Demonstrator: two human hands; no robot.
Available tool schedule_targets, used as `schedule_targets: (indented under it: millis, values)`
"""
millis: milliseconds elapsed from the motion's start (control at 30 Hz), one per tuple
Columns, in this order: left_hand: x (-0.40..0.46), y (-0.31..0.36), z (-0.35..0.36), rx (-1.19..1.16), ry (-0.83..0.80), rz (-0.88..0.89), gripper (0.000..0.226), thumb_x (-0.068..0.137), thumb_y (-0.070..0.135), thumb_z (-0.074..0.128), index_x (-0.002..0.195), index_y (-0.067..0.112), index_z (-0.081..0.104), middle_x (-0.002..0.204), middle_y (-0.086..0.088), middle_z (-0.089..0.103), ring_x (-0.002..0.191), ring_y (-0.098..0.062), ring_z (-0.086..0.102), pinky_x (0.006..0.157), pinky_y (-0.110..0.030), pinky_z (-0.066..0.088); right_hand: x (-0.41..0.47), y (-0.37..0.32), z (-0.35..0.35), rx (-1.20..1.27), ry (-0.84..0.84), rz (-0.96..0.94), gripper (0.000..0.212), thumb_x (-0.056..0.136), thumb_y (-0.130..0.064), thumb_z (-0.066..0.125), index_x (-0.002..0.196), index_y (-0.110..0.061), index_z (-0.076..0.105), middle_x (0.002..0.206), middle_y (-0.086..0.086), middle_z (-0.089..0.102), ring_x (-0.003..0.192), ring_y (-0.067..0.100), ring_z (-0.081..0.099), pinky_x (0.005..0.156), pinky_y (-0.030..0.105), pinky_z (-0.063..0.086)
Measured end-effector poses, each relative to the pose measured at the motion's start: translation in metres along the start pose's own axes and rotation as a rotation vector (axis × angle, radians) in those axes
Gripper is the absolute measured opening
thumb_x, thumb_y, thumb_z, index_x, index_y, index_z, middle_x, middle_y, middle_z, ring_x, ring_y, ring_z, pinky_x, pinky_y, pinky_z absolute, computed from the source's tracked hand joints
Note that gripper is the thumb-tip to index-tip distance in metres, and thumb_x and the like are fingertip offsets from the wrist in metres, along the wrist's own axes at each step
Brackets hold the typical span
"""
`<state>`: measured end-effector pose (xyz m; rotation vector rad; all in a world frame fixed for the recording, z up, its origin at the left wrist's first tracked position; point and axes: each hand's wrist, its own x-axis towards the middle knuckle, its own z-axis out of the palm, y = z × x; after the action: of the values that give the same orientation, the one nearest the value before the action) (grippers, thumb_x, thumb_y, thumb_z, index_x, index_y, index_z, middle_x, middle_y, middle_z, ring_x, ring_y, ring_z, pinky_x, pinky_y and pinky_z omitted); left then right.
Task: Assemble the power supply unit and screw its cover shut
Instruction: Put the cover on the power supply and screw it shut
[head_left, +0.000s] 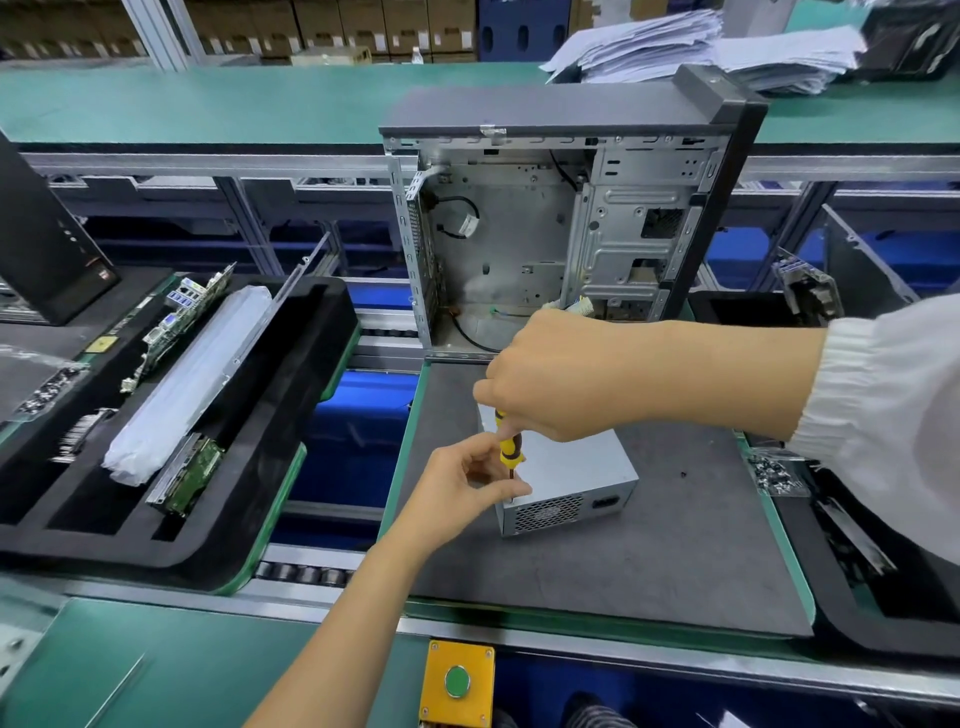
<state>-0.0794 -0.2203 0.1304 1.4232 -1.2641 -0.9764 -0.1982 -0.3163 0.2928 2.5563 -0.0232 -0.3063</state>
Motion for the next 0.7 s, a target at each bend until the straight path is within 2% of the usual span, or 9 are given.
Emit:
schedule_targets:
  millis: [100, 167, 233, 333, 400, 500, 600, 633, 700]
  values:
    - [0.001, 0.001, 0.002, 0.032, 0.081, -0.003, 0.027, 0.073, 0.009, 0.084, 0.073, 0.034, 0.073, 0.076, 0.002, 0.072, 0.074, -0.013, 0.067, 0.076, -0.018, 0.052, 0.005, -0.002, -0.002, -0.022, 0.041, 0.014, 0.038, 0.099, -0.046, 0.032, 0.082, -0.017, 0.049, 0.057, -0.004, 0.030, 0.044, 0.015, 0.025, 0.043, 0.025, 0.013]
    - [0.001, 0.004, 0.001, 0.057, 0.088, -0.014, 0.013, 0.073, 0.010, 0.084, 0.073, 0.018, 0.073, 0.076, -0.001, 0.072, 0.076, -0.018, 0.067, 0.077, -0.022, 0.054, 0.005, -0.003, -0.001, -0.001, 0.049, 0.043, 0.046, 0.099, -0.049, 0.027, 0.083, -0.016, 0.054, 0.058, -0.003, 0.033, 0.047, 0.019, 0.032, 0.043, 0.025, 0.014]
    - [0.001, 0.008, 0.001, 0.049, 0.085, -0.033, 0.012, 0.074, 0.009, 0.083, 0.071, 0.014, 0.072, 0.076, -0.003, 0.073, 0.078, -0.021, 0.067, 0.078, -0.023, 0.053, 0.005, -0.004, 0.001, 0.017, 0.054, 0.074, 0.050, 0.099, -0.050, 0.022, 0.082, -0.015, 0.055, 0.058, -0.002, 0.033, 0.048, 0.021, 0.032, 0.044, 0.026, 0.012]
    - [0.001, 0.010, 0.001, 0.065, 0.072, -0.050, 0.018, 0.075, 0.007, 0.082, 0.068, 0.020, 0.072, 0.071, 0.005, 0.073, 0.072, -0.009, 0.066, 0.076, -0.020, 0.053, 0.002, -0.005, 0.002, 0.036, 0.054, 0.103, 0.050, 0.099, -0.051, 0.021, 0.071, -0.016, 0.042, 0.053, -0.001, 0.027, 0.043, 0.016, 0.022, 0.045, 0.025, 0.013]
    - [-0.001, 0.009, 0.001, 0.058, 0.060, -0.054, 0.020, 0.075, 0.006, 0.081, 0.067, 0.021, 0.072, 0.070, 0.008, 0.072, 0.070, -0.003, 0.065, 0.073, -0.014, 0.051, 0.001, -0.006, 0.002, 0.039, 0.048, 0.114, 0.056, 0.098, -0.053, 0.020, 0.062, -0.013, 0.034, 0.052, 0.000, 0.028, 0.043, 0.015, 0.023, 0.045, 0.025, 0.015]
    - [-0.002, 0.007, 0.000, 0.055, 0.070, -0.058, 0.017, 0.076, 0.007, 0.081, 0.069, 0.019, 0.072, 0.074, 0.002, 0.073, 0.071, -0.004, 0.065, 0.073, -0.015, 0.051, 0.003, -0.010, 0.000, 0.035, 0.043, 0.124, 0.059, 0.097, -0.057, 0.019, 0.057, -0.014, 0.025, 0.053, 0.000, 0.030, 0.043, 0.016, 0.025, 0.045, 0.024, 0.016]
    - [-0.003, 0.008, 0.000, 0.058, 0.074, -0.059, 0.022, 0.077, 0.009, 0.081, 0.072, 0.029, 0.073, 0.077, 0.006, 0.071, 0.074, -0.008, 0.064, 0.079, -0.028, 0.053, 0.005, -0.012, -0.003, 0.066, 0.040, 0.149, 0.057, 0.096, -0.057, 0.024, 0.061, -0.013, 0.033, 0.055, -0.001, 0.028, 0.046, 0.018, 0.037, 0.043, 0.024, 0.018]
    - [-0.005, 0.009, 0.000, 0.051, 0.069, -0.048, 0.028, 0.078, 0.007, 0.080, 0.074, 0.035, 0.074, 0.078, 0.005, 0.071, 0.074, -0.010, 0.064, 0.080, -0.029, 0.053, 0.005, -0.014, -0.004, 0.078, 0.032, 0.148, 0.052, 0.097, -0.055, 0.028, 0.068, -0.013, 0.041, 0.057, -0.002, 0.028, 0.051, 0.021, 0.042, 0.043, 0.025, 0.018]
    - [-0.006, 0.013, 0.000, 0.039, 0.059, -0.026, 0.037, 0.079, 0.004, 0.078, 0.078, 0.041, 0.075, 0.080, -0.005, 0.072, 0.076, -0.013, 0.065, 0.082, -0.031, 0.052, 0.004, -0.019, -0.005, 0.134, 0.002, 0.117, 0.032, 0.097, -0.044, 0.040, 0.089, -0.016, 0.051, 0.064, -0.002, 0.033, 0.060, 0.024, 0.042, 0.044, 0.026, 0.021]
